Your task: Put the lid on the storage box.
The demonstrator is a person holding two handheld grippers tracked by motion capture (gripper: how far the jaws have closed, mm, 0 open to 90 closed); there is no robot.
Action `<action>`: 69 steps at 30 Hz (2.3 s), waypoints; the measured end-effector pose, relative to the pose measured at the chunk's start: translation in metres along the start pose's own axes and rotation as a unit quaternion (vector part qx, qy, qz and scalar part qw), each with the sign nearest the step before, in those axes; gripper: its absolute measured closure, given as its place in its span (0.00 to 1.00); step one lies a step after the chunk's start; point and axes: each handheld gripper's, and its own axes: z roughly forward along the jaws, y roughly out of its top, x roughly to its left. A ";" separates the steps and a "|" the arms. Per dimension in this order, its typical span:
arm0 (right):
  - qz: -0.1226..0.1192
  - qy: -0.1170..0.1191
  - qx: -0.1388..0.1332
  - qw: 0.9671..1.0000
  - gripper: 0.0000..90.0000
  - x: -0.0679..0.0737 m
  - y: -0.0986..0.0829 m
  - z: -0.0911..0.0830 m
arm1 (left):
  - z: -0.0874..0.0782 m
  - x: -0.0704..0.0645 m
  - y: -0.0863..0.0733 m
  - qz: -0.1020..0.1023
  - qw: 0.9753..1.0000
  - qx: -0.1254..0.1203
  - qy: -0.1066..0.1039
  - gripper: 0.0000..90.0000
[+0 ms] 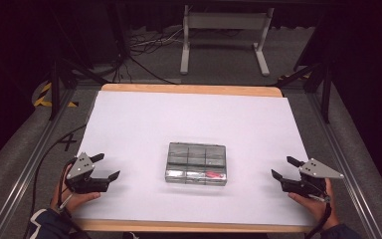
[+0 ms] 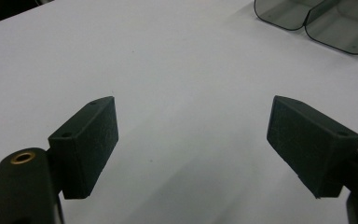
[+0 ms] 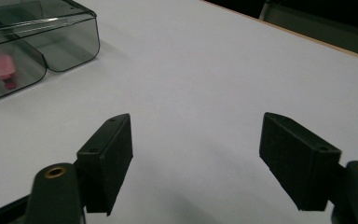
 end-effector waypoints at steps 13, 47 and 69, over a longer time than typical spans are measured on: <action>0.015 -0.024 -0.005 1.000 0.23 -0.007 -0.014 -0.001 | -0.002 0.006 -0.008 -0.020 1.000 -0.019 -0.002 0.18; 0.038 -0.029 -0.027 0.998 0.19 -0.010 -0.018 -0.004 | -0.003 0.005 -0.010 -0.026 0.999 -0.026 -0.004 0.19; 0.033 -0.028 -0.025 0.999 0.20 -0.010 -0.018 -0.004 | -0.003 0.007 -0.010 -0.025 0.999 -0.023 -0.004 0.19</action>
